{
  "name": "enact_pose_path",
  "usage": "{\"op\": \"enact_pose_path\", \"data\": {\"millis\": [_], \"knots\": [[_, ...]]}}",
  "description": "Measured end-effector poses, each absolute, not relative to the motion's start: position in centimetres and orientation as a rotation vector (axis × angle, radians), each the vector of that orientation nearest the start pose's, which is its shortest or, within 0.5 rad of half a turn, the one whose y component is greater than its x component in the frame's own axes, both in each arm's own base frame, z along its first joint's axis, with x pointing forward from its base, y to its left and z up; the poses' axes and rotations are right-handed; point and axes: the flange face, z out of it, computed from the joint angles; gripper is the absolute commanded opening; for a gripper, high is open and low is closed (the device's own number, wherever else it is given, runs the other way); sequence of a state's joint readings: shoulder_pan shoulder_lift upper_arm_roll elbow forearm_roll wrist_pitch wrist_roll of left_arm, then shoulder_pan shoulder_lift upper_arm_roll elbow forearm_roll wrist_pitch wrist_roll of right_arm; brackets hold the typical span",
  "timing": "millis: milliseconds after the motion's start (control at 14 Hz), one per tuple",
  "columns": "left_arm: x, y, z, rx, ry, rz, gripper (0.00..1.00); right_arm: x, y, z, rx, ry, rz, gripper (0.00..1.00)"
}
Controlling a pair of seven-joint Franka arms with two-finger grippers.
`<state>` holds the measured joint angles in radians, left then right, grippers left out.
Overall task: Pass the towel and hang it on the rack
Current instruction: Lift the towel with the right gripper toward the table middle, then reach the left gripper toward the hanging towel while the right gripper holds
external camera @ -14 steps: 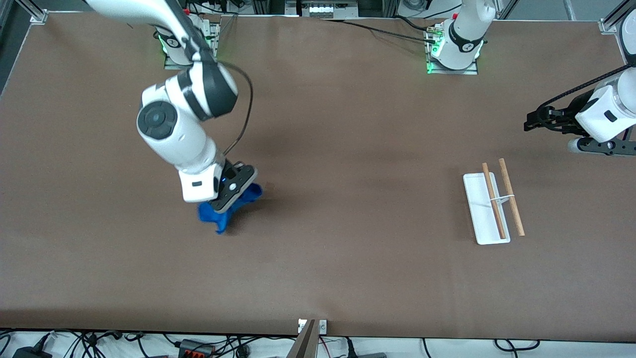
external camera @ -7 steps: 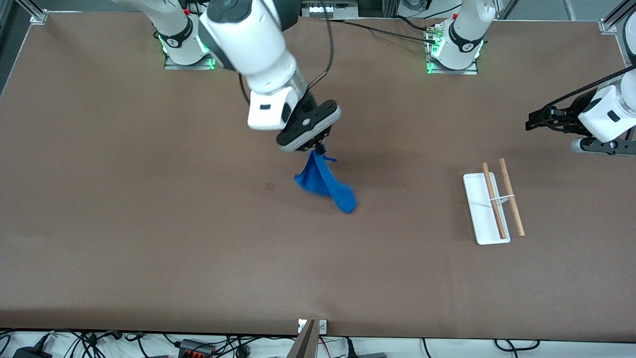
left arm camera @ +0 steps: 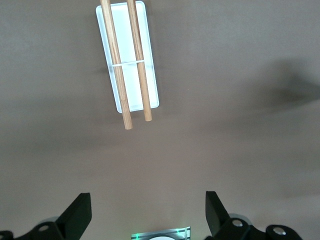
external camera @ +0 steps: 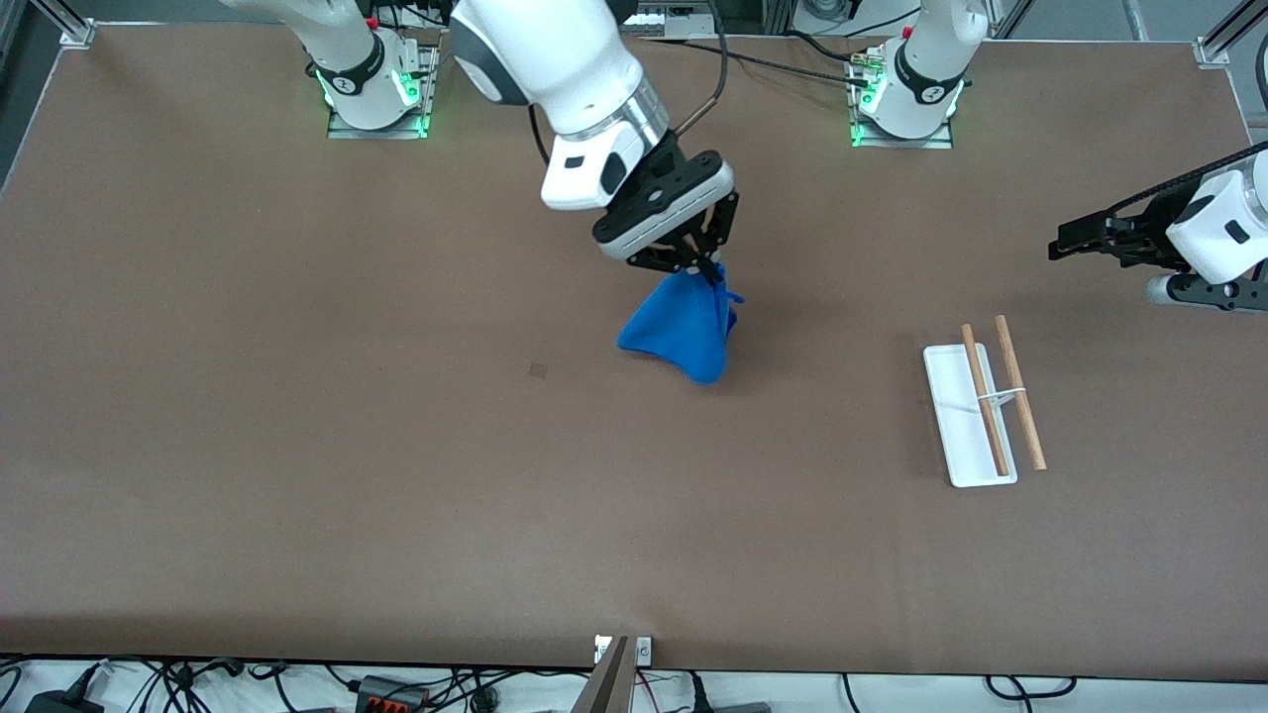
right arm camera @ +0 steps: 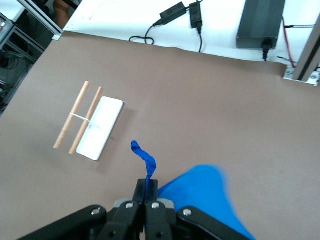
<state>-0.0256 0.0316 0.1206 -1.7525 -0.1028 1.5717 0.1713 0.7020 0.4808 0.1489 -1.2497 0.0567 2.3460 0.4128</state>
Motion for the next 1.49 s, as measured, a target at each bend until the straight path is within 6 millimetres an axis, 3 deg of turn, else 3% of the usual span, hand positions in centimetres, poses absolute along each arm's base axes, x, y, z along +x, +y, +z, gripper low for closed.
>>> {"op": "enact_pose_path", "data": {"millis": [285,498,783,997,1210,1353,1495], "knots": [[56.4,3.4,50.8,-3.274,0.396,0.256,1.00,50.7,54.5,56.3,-2.570,-0.473,-0.589,0.00],[58.4,3.0,48.2,-3.243,0.808,0.159,1.00,50.7,54.7,56.6,-2.555,-0.472,-0.606,0.00],[60.4,2.7,42.4,-3.303,1.349,0.015,1.00,50.0,55.3,56.6,-2.546,-0.485,-0.607,0.00],[61.1,3.3,37.9,-3.371,1.483,-0.024,1.00,49.6,55.7,56.6,-2.541,-0.493,-0.607,0.00],[61.3,1.0,36.5,-3.382,1.562,0.000,1.00,49.6,55.8,56.6,-2.540,-0.493,-0.607,0.00],[61.6,-1.7,35.7,-3.307,1.816,-0.115,1.00,49.7,55.8,56.6,-2.539,-0.493,-0.608,0.00],[62.1,-4.2,32.8,-3.255,2.073,-0.324,1.00,49.6,55.8,56.6,-2.539,-0.493,-0.608,0.00]]}}
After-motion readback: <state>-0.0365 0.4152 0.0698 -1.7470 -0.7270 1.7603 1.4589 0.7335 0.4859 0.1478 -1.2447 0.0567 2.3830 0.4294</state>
